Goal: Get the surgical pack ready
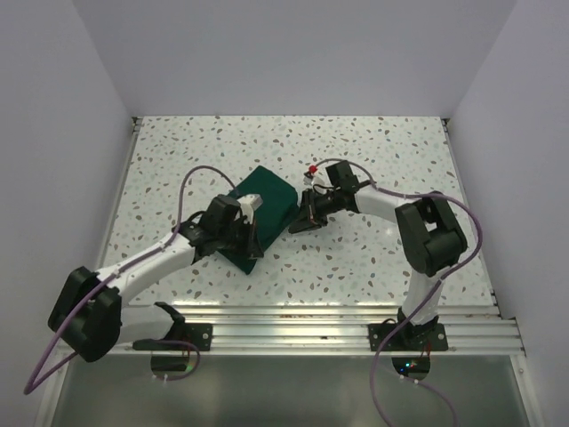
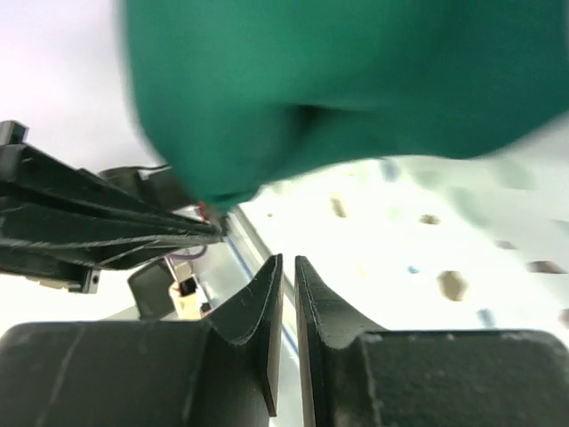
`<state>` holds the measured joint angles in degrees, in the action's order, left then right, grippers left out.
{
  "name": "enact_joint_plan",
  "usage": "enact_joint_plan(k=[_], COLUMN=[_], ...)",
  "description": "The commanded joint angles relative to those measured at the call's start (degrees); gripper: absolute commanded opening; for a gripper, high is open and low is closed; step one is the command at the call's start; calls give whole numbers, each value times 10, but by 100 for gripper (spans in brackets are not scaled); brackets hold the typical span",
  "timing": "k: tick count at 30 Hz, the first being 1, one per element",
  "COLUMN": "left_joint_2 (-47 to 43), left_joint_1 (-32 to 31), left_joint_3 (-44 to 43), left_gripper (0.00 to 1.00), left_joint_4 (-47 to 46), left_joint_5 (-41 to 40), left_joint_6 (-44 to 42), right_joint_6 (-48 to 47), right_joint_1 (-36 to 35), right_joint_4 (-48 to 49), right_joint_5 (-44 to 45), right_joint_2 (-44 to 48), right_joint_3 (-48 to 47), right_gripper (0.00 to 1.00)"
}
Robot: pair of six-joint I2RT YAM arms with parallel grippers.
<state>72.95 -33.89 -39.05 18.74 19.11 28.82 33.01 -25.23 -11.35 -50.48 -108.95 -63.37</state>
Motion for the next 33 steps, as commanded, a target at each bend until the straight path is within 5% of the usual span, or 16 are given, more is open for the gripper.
enact_joint_plan(k=[1,13,20,33], left_joint_2=[-68,64,139,173], left_joint_1=[0,18,44,130], left_joint_3=[-65,-83,-7,-54], left_gripper=[0,0,0,0], left_joint_4=[31,-55,-93,26], left_joint_5=[-23,14,51,-51], left_joint_6=[-46,-97,-61,-108], right_joint_6=[-3,33,32,28], right_joint_1=[-3,-3,9,43], right_joint_4=[-29,38,74,65], right_joint_5=[-10,-26,-18,-1], right_joint_2=[70,-98,-133,-81], right_joint_3=[-63,-199,-131,-54], right_gripper=[15,17,15,14])
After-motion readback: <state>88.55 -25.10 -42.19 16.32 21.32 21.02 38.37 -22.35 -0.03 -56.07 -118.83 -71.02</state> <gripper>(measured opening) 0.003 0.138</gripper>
